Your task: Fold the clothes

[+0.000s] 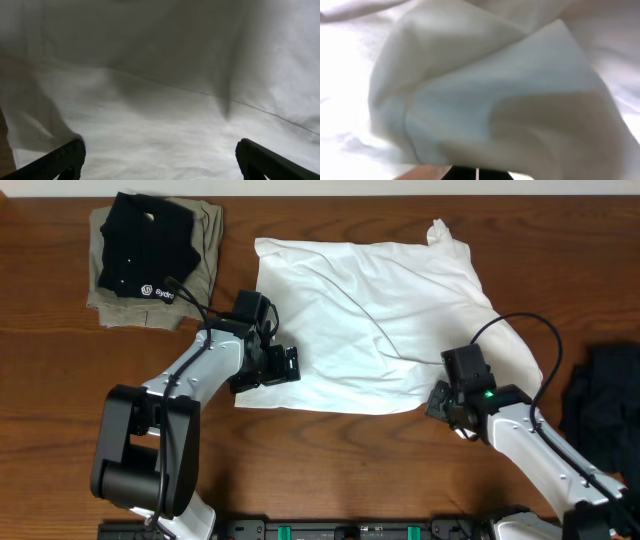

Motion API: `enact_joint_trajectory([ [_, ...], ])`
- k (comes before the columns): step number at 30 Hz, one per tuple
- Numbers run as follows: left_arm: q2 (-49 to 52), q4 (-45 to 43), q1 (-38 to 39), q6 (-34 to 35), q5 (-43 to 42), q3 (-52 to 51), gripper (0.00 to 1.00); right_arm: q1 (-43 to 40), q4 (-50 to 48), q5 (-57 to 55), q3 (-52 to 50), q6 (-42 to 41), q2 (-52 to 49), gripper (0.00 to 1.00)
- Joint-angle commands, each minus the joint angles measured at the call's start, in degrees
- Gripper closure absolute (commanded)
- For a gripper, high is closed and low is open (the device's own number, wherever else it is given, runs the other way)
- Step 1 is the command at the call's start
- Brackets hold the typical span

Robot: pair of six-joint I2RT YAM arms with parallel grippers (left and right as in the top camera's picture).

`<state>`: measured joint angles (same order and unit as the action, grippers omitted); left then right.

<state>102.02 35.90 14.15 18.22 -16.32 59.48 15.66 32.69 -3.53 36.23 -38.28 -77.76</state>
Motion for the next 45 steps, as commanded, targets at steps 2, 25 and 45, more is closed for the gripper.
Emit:
enact_joint_trajectory([
  [2, 0.7, 0.3, 0.0, 0.3, 0.5, -0.2, 0.02, -0.1, 6.3, -1.2, 5.9, 0.0, 3.4, 0.99],
  [25, 0.7, 0.9, 0.0, 0.3, 2.4, -0.2, 0.02, -1.6, 48.8, 1.2, 19.9, -1.9, 7.0, 0.99],
  [45, 0.7, 1.3, 0.0, 0.3, 2.4, -0.2, 0.02, -2.6, 63.0, -10.4, 37.4, -9.7, 7.5, 0.99],
])
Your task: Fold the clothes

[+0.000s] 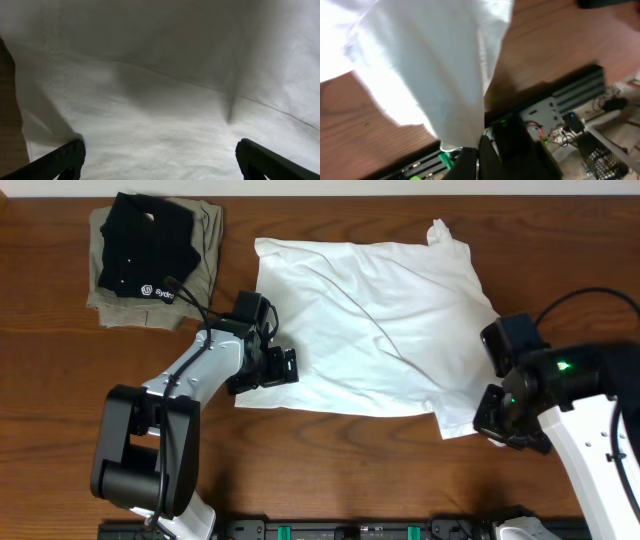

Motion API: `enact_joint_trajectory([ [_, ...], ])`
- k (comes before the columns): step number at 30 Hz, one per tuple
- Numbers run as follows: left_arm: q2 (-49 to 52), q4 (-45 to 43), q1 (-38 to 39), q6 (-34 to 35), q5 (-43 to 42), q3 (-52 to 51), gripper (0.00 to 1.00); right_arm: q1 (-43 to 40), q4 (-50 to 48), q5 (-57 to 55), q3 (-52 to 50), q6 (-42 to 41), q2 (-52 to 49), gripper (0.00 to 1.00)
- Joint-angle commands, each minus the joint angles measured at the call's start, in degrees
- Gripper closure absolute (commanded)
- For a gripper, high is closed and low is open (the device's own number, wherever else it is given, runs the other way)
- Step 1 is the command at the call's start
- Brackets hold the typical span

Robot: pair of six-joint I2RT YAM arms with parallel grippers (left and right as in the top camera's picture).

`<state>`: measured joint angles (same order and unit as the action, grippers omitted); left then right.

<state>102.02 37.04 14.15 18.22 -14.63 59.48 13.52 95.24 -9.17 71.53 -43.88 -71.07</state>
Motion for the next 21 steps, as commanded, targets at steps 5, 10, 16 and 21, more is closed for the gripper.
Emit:
enact_joint_trajectory([
  [5, 0.7, 0.0, 0.0, 0.3, 0.8, -0.2, 0.02, -0.5, 2.1, -4.3, 2.7, -2.8, 1.6, 0.99],
  [10, 0.7, -0.1, 0.0, 0.3, 0.8, -0.2, 0.02, -0.5, 2.1, 1.6, 2.7, 2.5, 1.9, 0.87],
  [16, 0.7, -0.2, -1.9, 0.3, 1.2, -0.2, 0.02, -0.5, 1.8, 4.7, 2.7, 7.0, 1.9, 0.61],
  [21, 0.6, 0.2, -4.7, -1.7, -0.4, -0.1, 0.02, -0.5, -1.7, 1.2, 2.7, 4.1, 1.9, 0.57],
])
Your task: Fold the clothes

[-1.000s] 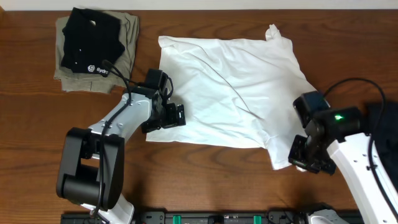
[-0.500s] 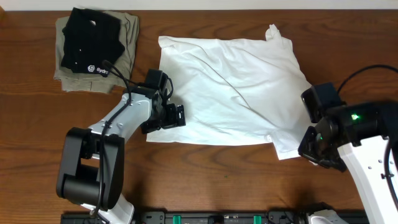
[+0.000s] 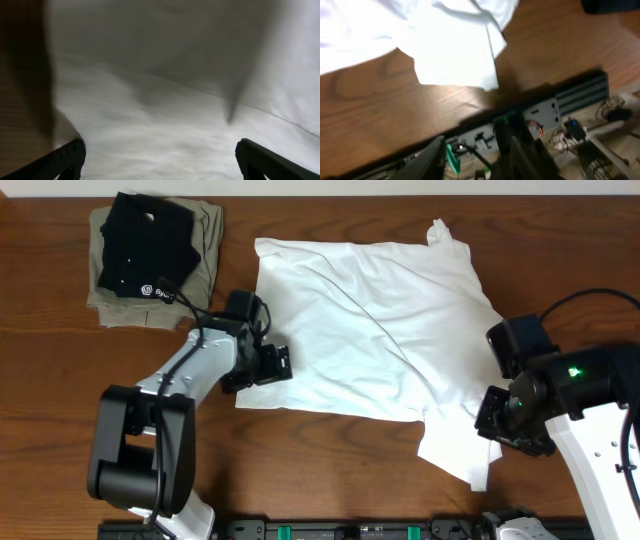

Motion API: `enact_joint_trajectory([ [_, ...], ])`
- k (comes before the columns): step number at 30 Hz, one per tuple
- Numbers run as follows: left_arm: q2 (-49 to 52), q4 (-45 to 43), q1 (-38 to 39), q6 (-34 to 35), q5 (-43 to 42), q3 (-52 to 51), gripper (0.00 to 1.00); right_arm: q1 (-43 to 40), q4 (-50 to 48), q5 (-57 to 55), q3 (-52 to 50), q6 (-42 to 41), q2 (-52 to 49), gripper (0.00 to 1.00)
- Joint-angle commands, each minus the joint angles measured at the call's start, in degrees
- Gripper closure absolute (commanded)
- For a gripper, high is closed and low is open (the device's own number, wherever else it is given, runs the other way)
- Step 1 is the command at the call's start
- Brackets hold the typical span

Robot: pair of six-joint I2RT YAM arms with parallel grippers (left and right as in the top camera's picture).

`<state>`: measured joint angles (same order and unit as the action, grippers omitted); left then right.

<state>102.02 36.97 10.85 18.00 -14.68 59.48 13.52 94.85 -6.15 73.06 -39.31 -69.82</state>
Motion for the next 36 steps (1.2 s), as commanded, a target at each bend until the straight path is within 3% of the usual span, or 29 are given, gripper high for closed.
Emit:
enact_joint_trajectory([
  [1, 0.5, 0.3, -1.9, -2.7, -1.9, -0.1, 0.02, -0.5, -2.8, -1.8, 1.1, -0.5, 0.6, 0.48],
  [3, 0.3, 0.2, -2.5, -5.3, -5.4, -0.1, 0.02, -0.5, -6.7, -1.8, 1.1, 0.9, 0.5, 0.36],
  [4, 0.2, 0.2, -2.5, -6.2, -6.5, -0.1, 0.02, -0.5, -8.3, -1.8, 1.0, 1.9, 0.5, 0.35],
  [15, 0.2, -0.3, 3.0, -9.2, -10.6, -0.1, 0.02, -6.4, -29.2, 1.1, -1.6, 12.8, -10.1, 0.60],
  [25, 0.2, -0.9, 5.4, -8.7, -10.2, -0.1, 0.02, -15.0, -50.0, 19.7, -1.5, 24.9, -29.1, 0.66],
  [30, 0.2, -0.9, 5.4, -8.7, -10.2, -0.1, 0.02, -18.7, -58.9, 19.6, -0.9, 24.9, -36.1, 0.67],
  [36, 0.2, -0.9, 5.4, -8.7, -10.2, -0.1, 0.02, -22.7, -62.8, 18.0, 0.9, 24.9, -41.4, 0.70],
])
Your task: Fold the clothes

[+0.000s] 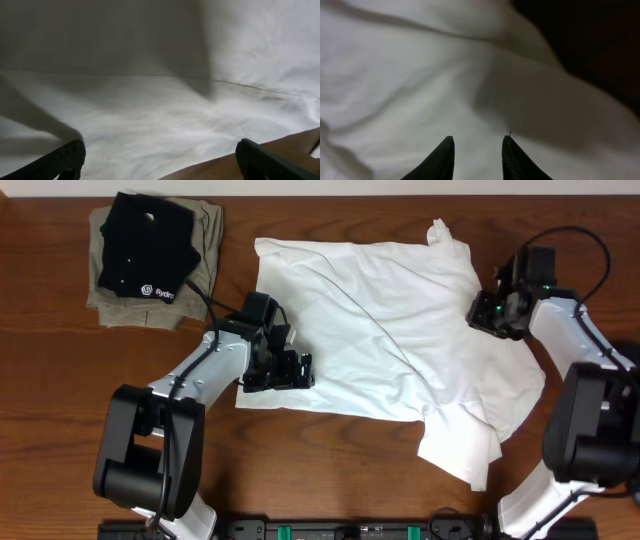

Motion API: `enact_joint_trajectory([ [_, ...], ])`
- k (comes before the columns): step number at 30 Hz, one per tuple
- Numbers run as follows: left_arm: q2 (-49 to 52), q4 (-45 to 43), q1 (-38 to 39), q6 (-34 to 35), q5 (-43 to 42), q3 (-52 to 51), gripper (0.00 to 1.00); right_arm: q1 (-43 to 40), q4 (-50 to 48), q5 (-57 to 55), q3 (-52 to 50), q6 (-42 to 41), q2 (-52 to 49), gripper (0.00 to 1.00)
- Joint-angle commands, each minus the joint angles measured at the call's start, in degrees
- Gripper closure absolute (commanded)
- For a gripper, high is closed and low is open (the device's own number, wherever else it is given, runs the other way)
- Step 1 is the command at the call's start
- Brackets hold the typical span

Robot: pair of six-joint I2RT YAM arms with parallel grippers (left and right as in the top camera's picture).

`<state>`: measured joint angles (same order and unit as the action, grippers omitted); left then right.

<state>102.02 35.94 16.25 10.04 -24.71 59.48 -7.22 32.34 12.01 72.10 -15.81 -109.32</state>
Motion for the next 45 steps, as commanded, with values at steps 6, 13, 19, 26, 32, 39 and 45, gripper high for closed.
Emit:
enact_joint_trajectory([
  [6, 0.2, -0.8, 0.0, 1.1, -0.2, -0.1, 0.02, -4.6, -0.6, -0.9, 2.5, 3.9, -5.4, 0.69],
  [13, 0.2, -0.9, 0.0, 1.2, -0.2, -0.1, 0.02, -5.8, -2.9, -4.4, 2.5, 3.9, -6.3, 0.69],
  [19, 0.2, -0.9, 0.0, 1.2, -0.2, -0.1, 0.02, -5.9, -5.3, -7.8, 2.5, 3.9, -6.6, 0.69],
  [26, 0.2, -0.9, 0.0, 1.2, -0.2, -0.1, 0.02, -5.9, -6.9, -13.3, 2.5, 3.8, -8.0, 0.69],
  [32, 0.2, -0.9, 0.0, 1.2, -0.2, -0.1, 0.02, -5.9, -8.8, -13.6, 3.6, 3.7, -8.0, 0.68],
  [39, 0.1, -2.7, 0.1, -2.7, -0.8, -0.1, 0.02, -4.9, -4.1, -0.1, 9.2, 3.7, -7.7, 0.63],
  [45, -1.4, -4.1, 0.1, -5.0, -0.8, 1.6, 0.01, -4.8, 5.0, 13.7, 19.0, 3.7, -7.1, 0.52],
])
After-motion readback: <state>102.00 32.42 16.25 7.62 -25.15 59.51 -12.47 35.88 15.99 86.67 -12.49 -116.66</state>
